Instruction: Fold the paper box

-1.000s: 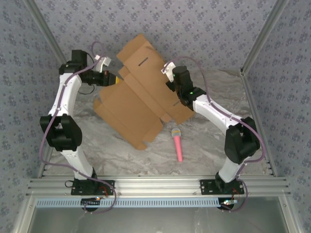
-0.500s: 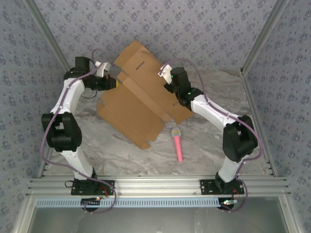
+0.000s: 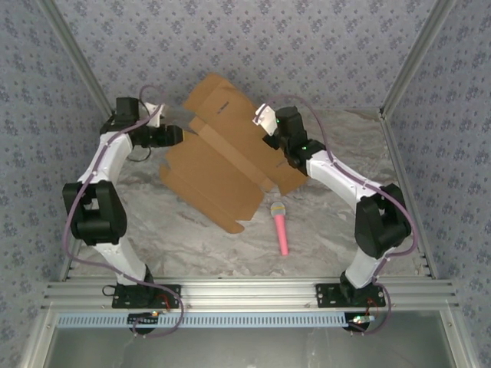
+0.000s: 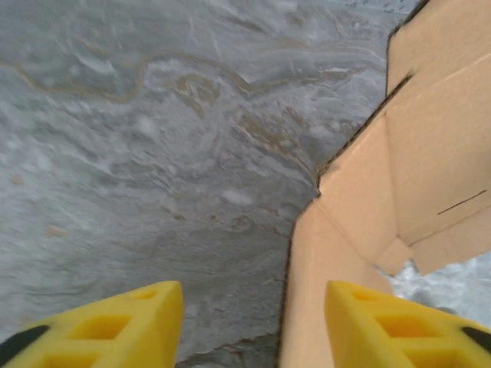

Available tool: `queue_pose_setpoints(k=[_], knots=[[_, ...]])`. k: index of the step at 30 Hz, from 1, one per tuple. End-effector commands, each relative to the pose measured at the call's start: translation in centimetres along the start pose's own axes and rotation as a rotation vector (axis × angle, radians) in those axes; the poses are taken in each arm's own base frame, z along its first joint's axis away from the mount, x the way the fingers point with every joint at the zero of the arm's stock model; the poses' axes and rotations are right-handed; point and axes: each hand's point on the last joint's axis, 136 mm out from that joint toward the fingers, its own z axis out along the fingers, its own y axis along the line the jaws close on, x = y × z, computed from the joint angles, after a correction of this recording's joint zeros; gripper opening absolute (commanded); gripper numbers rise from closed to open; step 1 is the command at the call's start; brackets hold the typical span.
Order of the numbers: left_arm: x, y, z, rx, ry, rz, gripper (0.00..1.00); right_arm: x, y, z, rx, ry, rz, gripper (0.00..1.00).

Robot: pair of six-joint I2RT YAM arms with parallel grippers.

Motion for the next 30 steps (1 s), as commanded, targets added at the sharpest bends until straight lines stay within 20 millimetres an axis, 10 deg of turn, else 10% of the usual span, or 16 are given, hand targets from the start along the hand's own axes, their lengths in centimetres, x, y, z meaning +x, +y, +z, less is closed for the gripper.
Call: queue_pose_setpoints(k=[1,15,30], knots=[[-4.6,-2.1,-3.8,-0.028,-0.194,0.204,0.57,-1.8,-0.8,-1.8,-0.026,-0.083,-0.014,0.0],[-7.8,-9.8,-3.6,0.229,-0.172,0.637,0.71,-3.3,-0.7,-3.3,-0.063,-0.148,-0.008,0.0],[-7.8,-13.0,-3.1,0.39,-0.013,0.532,0.15,-4.8,-1.4,-3.8,0.18,-0.107,-0.125,0.0]])
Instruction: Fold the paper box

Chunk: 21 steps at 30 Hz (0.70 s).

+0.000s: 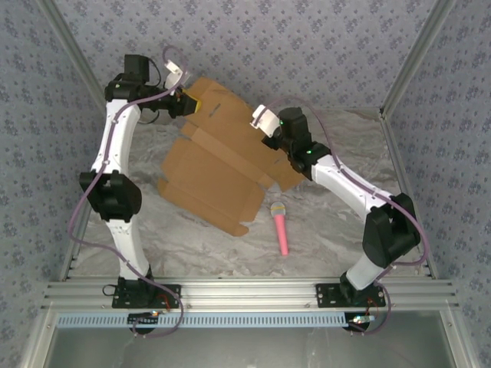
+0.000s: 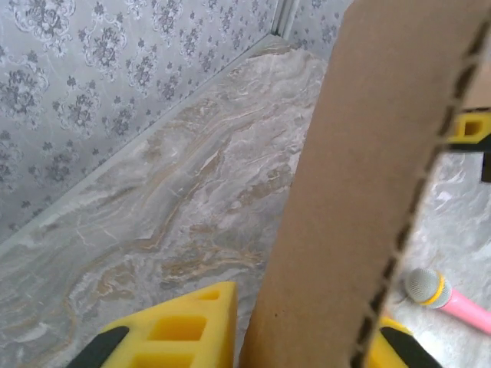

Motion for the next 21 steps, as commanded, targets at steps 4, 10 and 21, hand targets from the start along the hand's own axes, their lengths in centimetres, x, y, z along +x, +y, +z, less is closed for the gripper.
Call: queue_pose_setpoints(k=[4,10,21], knots=[[0.0,-2.0,-0.9,0.066,0.013,-0.123,0.1,-1.2,-2.4,-0.4,0.27,0.049,-0.047,0.0],[0.1,-1.7,-1.1,0.056,0.017,-0.165,0.06,-0.8,-1.9,-0.2,0.316,0.062,-0.071,0.0],[0.4,1.6,-2.6,-0.107,0.021,-0.252,0.38,-0.6,-0.6,-0.6,0.069,0.05,0.048,0.0]])
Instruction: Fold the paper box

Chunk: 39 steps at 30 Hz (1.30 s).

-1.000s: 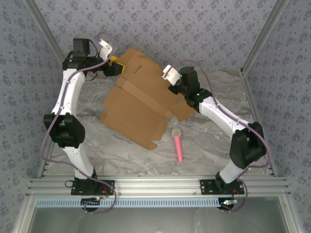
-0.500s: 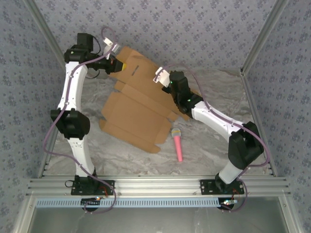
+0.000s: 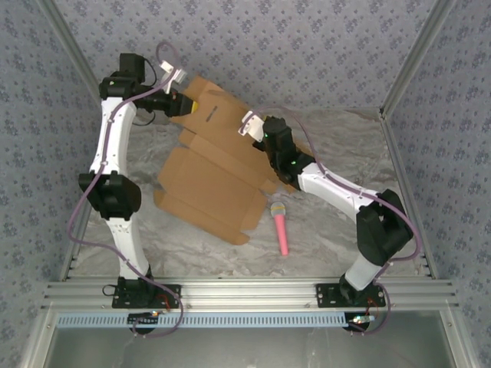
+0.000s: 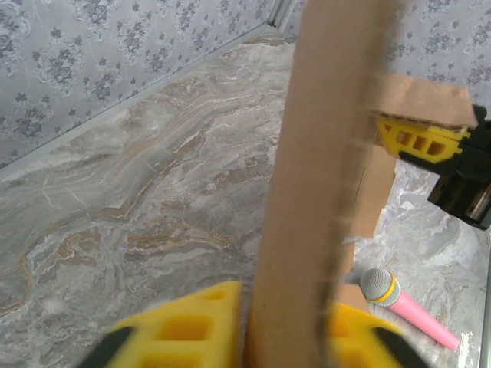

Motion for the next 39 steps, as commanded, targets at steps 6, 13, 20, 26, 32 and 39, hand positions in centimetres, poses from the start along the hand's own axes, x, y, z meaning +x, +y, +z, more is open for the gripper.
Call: queue_pose_setpoints(k=[6,13,20,26,32,39], knots=[[-0.2,4.9,-3.1,-0.33,-0.076,-0.209,0.47,2.0,0.7,-1.2,-0.3,0.208,0.271,0.0],[1.6,4.7,-4.4,-0.457,-0.263,-0.332,0.48,3.2,1.4,-1.7,-0.494,0.387,0.489,0.0],[6.0,1.0,0.2,-0.429,-0.261,-0.308,0.49,3.7,2.8,-0.5,-0.621,0.485,0.549,0.0],[9.3,0.7,5.2,-0.409,-0.15,-0.292,0.49,4.0,3.6,0.6,-0.634,0.544,0.545,0.0],[12.4,1.0,10.8,-0.376,-0.052,-0.307,0.47,4.8,3.9,1.3,-0.599,0.608,0.531,0.0],[15.8,1.8,16.7,-0.342,0.021,-0.29,0.4,5.8,4.2,2.0,-0.549,0.659,0.502,0.0]])
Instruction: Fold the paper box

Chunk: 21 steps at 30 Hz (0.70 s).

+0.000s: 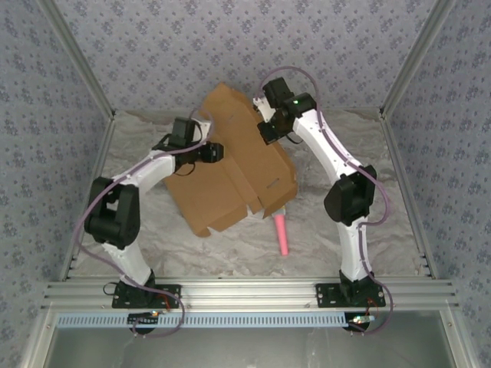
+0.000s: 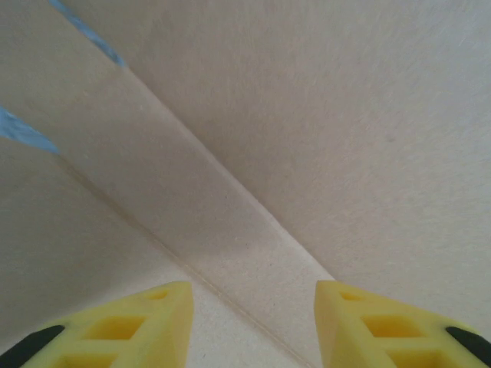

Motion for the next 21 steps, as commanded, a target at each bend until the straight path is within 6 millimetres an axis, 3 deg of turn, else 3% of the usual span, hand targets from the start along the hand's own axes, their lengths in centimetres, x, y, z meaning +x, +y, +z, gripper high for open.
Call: queue_pose_setpoints(k=[1,10,21], knots=[[-0.3,-0.4,1.9,0.015,-0.034,0.027,0.39,0.4,-0.3,0.2,0.038,0.035,0.021,0.0],[2.6,-1.1,6.0,0.053,0.01,-0.01,0.31,0.2,-0.4,1.3,0.05,0.041,0.06,0.02],[7.0,-2.9,6.8,0.099,0.076,-0.049,0.29,1.3,0.1,1.9,0.06,0.089,0.088,0.07]])
